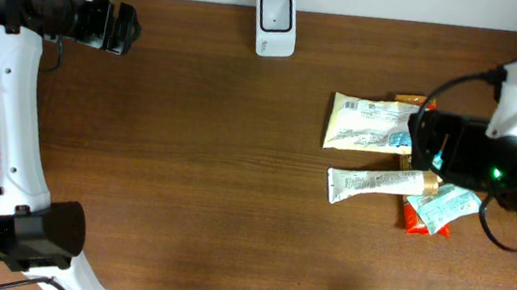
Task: Scan the item barcode
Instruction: 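Lay white tube on pile at right, release right gripper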
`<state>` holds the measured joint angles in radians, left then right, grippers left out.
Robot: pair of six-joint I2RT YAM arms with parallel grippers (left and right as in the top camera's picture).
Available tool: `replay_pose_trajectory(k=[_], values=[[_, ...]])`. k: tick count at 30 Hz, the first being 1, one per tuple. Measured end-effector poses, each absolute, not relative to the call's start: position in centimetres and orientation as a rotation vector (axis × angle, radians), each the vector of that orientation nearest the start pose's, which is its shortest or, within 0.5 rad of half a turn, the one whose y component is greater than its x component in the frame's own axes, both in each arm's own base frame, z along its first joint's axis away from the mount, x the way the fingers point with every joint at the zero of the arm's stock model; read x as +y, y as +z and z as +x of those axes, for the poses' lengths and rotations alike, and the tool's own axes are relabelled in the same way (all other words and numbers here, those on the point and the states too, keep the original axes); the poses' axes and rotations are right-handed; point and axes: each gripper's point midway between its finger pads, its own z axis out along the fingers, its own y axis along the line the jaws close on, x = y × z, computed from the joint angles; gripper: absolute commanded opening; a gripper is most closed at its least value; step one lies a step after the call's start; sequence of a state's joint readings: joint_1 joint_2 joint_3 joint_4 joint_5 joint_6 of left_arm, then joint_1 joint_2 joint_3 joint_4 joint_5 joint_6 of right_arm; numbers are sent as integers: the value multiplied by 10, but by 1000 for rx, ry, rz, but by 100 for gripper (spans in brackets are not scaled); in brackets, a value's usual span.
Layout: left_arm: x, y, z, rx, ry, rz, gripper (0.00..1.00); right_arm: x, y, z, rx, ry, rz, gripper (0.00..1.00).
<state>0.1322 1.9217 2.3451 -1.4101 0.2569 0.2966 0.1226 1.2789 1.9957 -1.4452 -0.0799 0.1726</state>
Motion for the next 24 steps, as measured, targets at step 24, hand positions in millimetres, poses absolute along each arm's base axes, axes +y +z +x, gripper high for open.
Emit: replay_pose_trajectory(k=[24], values=[[15,316,444,2499,-156,304,99,32,182,247,1567,143,-61,99]])
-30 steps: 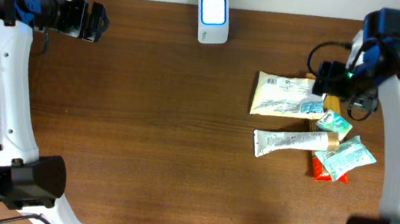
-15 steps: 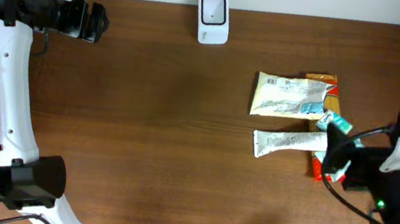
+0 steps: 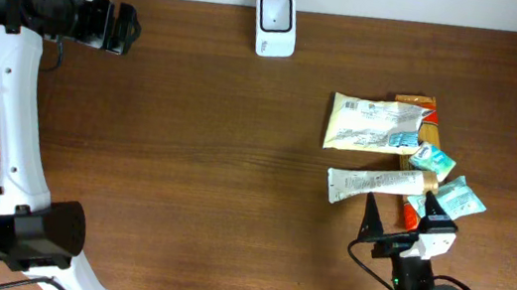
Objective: Scan the item barcode
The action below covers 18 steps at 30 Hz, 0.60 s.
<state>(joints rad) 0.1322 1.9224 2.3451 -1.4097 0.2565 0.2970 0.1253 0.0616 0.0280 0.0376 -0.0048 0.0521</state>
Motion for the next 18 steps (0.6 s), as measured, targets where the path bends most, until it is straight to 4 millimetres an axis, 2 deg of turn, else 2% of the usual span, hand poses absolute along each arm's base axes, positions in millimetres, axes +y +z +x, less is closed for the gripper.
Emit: replay_pose_trajectory(k=[3,4,18], values=[[15,316,444,2500,-156,304,99,30,159,245,1645,133,-58,99],[15,316,444,2499,-156,304,99,30,158,244,1651,126,-59,99],[15,316,444,2499,-156,304,99,30,158,244,1650,121,-64,98]])
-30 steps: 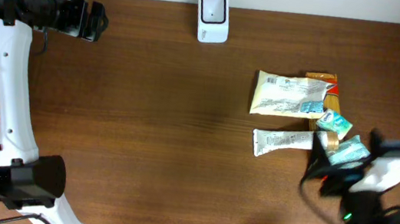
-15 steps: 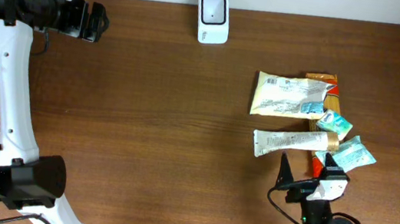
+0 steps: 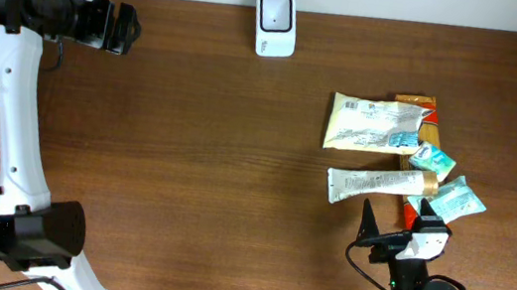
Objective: Scan the item barcode
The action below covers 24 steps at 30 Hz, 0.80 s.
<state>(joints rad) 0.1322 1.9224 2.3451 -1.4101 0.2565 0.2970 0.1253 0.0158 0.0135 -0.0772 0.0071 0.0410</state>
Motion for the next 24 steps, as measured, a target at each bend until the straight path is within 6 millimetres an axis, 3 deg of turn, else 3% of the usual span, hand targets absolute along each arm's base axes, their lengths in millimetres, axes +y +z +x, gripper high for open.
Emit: replay_pose_trajectory(k=[9,11,15,16,19,20,24], values=[[15,315,443,2502,-157,304,99,30,158,244,1650,120,-65,99],[13,308,424,2532,-167,301,99,30,158,244,1647,121,-63,99],[22,292,330,2616,-22,260,99,29,159,244,1646,121,-64,99],[26,286,297,2629,44,244,99,29,159,244,1645,121,-64,99],[27,264,250,2646,99,230,99,29,159,244,1645,120,-64,99],[27,257,242,2616,114,226,99,29,159,244,1645,121,-63,99],[24,269,267,2209,181,224,99,29,159,244,1646,118,-61,98]])
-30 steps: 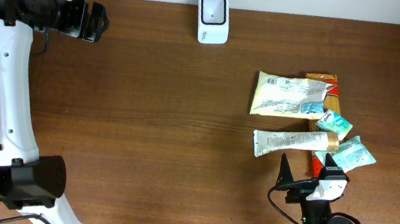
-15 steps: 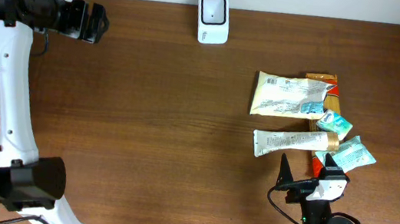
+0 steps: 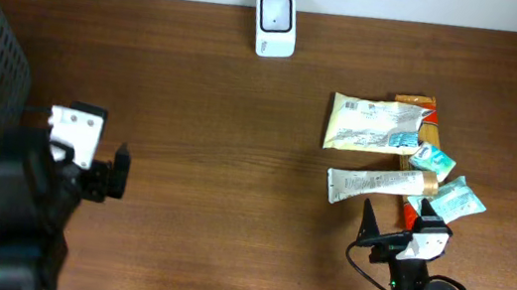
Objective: Scan the item barcode
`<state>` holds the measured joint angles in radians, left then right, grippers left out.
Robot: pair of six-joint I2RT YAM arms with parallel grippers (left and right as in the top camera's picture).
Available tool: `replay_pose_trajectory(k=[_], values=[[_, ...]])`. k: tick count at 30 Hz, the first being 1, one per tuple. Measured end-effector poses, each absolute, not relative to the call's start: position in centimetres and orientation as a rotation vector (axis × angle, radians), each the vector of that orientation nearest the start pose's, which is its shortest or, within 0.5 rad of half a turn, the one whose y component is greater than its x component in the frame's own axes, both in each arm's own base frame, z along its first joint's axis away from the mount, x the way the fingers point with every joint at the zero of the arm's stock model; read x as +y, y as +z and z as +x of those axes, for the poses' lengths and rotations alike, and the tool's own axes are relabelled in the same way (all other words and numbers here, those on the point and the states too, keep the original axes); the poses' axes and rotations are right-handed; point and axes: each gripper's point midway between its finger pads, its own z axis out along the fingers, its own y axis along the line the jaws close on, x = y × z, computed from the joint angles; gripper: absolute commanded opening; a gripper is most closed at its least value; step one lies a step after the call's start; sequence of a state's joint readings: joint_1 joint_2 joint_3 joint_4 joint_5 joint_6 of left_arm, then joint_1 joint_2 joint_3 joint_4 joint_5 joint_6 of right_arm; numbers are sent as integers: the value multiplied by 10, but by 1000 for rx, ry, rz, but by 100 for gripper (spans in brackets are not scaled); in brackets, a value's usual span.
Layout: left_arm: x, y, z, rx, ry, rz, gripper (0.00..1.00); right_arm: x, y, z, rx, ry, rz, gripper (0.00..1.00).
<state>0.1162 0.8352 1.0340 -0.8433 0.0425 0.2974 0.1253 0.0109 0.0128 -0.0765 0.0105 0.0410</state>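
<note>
The white barcode scanner (image 3: pixel 275 24) stands at the table's far edge, centre. A pile of items lies at the right: a yellow-white packet (image 3: pixel 369 125), a white tube (image 3: pixel 375 184), an orange bar (image 3: pixel 418 107), two teal packets (image 3: pixel 433 161) and a red packet (image 3: pixel 411 219). My right gripper (image 3: pixel 395 219) is at the front edge just below the pile, open and empty, with its fingers pointing at the tube. My left gripper (image 3: pixel 106 177) hangs over the table's left part, far from the items. Its jaws show only as a dark block.
A dark mesh basket stands at the left edge, beside the left arm. The brown table (image 3: pixel 216 160) runs wide between scanner, pile and left arm.
My left arm has moved from the far left corner to the near left part of the table, and the mesh basket now shows. The right arm and the items have not moved.
At first my right arm hung over the right side of the pile, and the left arm was at the far left corner. Then the right gripper stood open at the front edge below the pile and stayed there. The left arm has now come nearer.
</note>
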Motion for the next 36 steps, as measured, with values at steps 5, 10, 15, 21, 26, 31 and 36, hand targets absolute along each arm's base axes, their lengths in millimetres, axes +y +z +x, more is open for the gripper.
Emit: replay_pose_trajectory(k=[5,10,15,21,26,31,36], values=[[7,255,267,1772,229,275,99,29,159,244,1644,118,-61,99],[5,206,253,1613,256,267,99,29,159,244,1645,118,-62,99],[5,173,246,1588,260,264,99,29,159,244,1646,119,-61,99],[5,159,246,1631,254,269,99,29,159,244,1646,118,-62,98],[5,159,246,1631,254,269,99,29,159,244,1646,118,-62,98],[5,159,246,1631,254,269,99,29,159,244,1646,118,-61,99],[5,159,246,1631,254,269,99,29,159,244,1646,118,-62,99]])
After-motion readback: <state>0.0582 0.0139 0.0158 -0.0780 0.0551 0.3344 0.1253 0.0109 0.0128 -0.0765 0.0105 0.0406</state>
